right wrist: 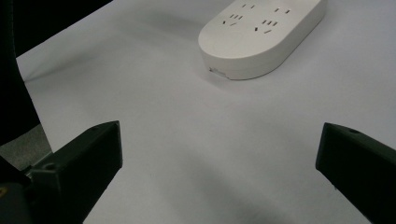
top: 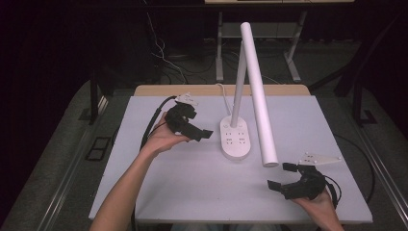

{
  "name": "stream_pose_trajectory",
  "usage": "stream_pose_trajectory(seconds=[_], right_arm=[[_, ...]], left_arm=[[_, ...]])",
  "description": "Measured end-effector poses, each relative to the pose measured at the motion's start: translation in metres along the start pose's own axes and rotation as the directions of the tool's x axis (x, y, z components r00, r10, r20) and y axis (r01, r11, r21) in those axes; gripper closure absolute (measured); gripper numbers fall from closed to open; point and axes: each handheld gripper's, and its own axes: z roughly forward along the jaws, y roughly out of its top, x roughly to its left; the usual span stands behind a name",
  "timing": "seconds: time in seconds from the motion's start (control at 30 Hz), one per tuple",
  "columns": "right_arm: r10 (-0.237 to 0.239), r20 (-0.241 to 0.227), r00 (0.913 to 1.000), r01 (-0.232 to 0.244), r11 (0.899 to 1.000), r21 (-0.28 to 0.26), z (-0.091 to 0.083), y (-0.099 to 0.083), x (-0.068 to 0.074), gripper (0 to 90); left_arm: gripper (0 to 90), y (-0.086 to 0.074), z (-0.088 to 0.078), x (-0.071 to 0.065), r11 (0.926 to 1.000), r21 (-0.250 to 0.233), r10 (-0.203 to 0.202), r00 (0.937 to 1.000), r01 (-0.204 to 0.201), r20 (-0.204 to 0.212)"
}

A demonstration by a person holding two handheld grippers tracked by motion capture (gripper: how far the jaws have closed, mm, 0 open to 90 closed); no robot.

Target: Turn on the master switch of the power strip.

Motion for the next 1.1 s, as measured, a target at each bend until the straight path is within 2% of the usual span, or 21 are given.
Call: stream_pose_trajectory(seconds=[0.17, 0.2, 0.27, 0.3, 0.33, 0.43, 0.47, 0.5, 0.53, 0.57, 0.67, 0.7, 0.73, 0.77, 0.83, 1.0, 1.03, 1.1], right_arm=[[0.000, -0.001, 1.0000, 0.000, 1.000, 0.000, 0.000, 0.000, 0.000, 0.0], [0.000, -0.001, 1.0000, 0.000, 1.000, -0.001, 0.000, 0.000, 0.000, 0.0], [-0.001, -0.001, 1.0000, 0.001, 1.000, 0.000, -0.001, 0.000, 0.000, 0.1], [-0.001, -0.001, 1.0000, 0.001, 1.000, 0.000, -0.001, 0.000, 0.000, 0.1], [-0.001, -0.001, 1.0000, 0.001, 1.000, 0.001, -0.001, -0.001, -0.001, 0.0], [0.000, -0.001, 1.0000, 0.000, 1.000, 0.000, -0.002, -0.001, -0.002, 0.1], [0.000, -0.001, 1.0000, 0.000, 1.000, 0.000, -0.002, -0.001, -0.002, 0.1], [0.000, -0.001, 1.0000, 0.000, 1.000, -0.001, -0.002, -0.001, -0.002, 0.0], [-0.001, 0.000, 1.0000, 0.001, 1.000, 0.000, -0.002, -0.001, -0.002, 0.1], [-0.001, 0.000, 1.0000, 0.001, 1.000, 0.000, -0.002, -0.001, -0.002, 0.1], [-0.001, -0.001, 1.0000, 0.001, 1.000, 0.001, -0.002, -0.001, -0.002, 0.0], [-0.001, -0.001, 1.0000, 0.001, 1.000, 0.000, -0.002, -0.001, -0.002, 0.1], [-0.001, -0.001, 1.0000, 0.001, 1.000, 0.000, -0.002, -0.001, -0.002, 0.1], [-0.001, -0.002, 1.0000, 0.001, 1.000, 0.001, -0.002, -0.001, -0.002, 0.0], [-0.003, -0.002, 1.0000, 0.003, 1.000, 0.001, -0.002, -0.001, -0.002, 0.1], [-0.002, -0.003, 1.0000, 0.002, 1.000, 0.001, -0.002, -0.001, -0.002, 0.0], [-0.002, -0.003, 1.0000, 0.002, 1.000, 0.001, -0.002, -0.001, -0.002, 0.0], [-0.002, -0.003, 1.0000, 0.002, 1.000, 0.001, -0.002, -0.001, -0.002, 0.1]], left_arm=[[0.5, 0.005, 0.007, 0.003, 0.9998, 0.018, 0.002, 1.0000, -0.002, 0.000], [0.5, 0.006, 0.009, 0.005, 0.9993, 0.032, 0.016, 0.9999, -0.016, -0.001], [0.5, 0.008, 0.015, 0.006, 0.9996, 0.026, -0.012, 0.9999, 0.013, -0.008], [0.5, 0.008, 0.015, 0.006, 0.9996, 0.026, -0.012, 0.9999, 0.013, -0.008], [0.5, 0.009, 0.015, 0.008, 0.9988, 0.047, 0.011, 0.9999, -0.011, -0.007], [0.5, 0.012, 0.019, 0.011, 0.9982, 0.058, 0.016, 0.9998, -0.016, -0.010], [0.5, 0.012, 0.021, 0.012, 0.9988, 0.049, 0.003, 0.9999, -0.003, -0.012], [0.6, 0.013, 0.021, 0.013, 0.9984, 0.056, 0.012, 0.9999, -0.012, -0.011], [0.8, 0.014, 0.023, 0.013, 0.9993, 0.035, -0.012, 0.9998, 0.013, -0.017], [0.9, 0.015, 0.023, 0.015, 0.9984, 0.056, 0.006, 0.9999, -0.005, -0.013], [1.1, 0.016, 0.027, 0.018, 0.9982, 0.061, 0.000, 0.9999, 0.001, -0.015], [1.3, 0.017, 0.028, 0.018, 0.9986, 0.049, -0.019, 0.9996, 0.020, -0.020], [1.4, 0.018, 0.029, 0.020, 0.9980, 0.063, -0.003, 0.9999, 0.004, -0.017], [1.6, 0.019, 0.031, 0.020, 0.9987, 0.043, -0.028, 0.9994, 0.028, -0.019], [2.1, 0.021, 0.034, 0.023, 0.9983, 0.058, -0.006, 0.9998, 0.007, -0.016], [3.3, 0.026, 0.043, 0.025, 0.9984, 0.052, -0.022, 0.9995, 0.023, -0.021], [3.3, 0.027, 0.047, 0.025, 0.9984, 0.031, -0.046, 0.9987, 0.047, -0.023], [3.7, 0.030, 0.050, 0.026, 0.9983, 0.047, -0.034, 0.9992, 0.035, -0.021]])
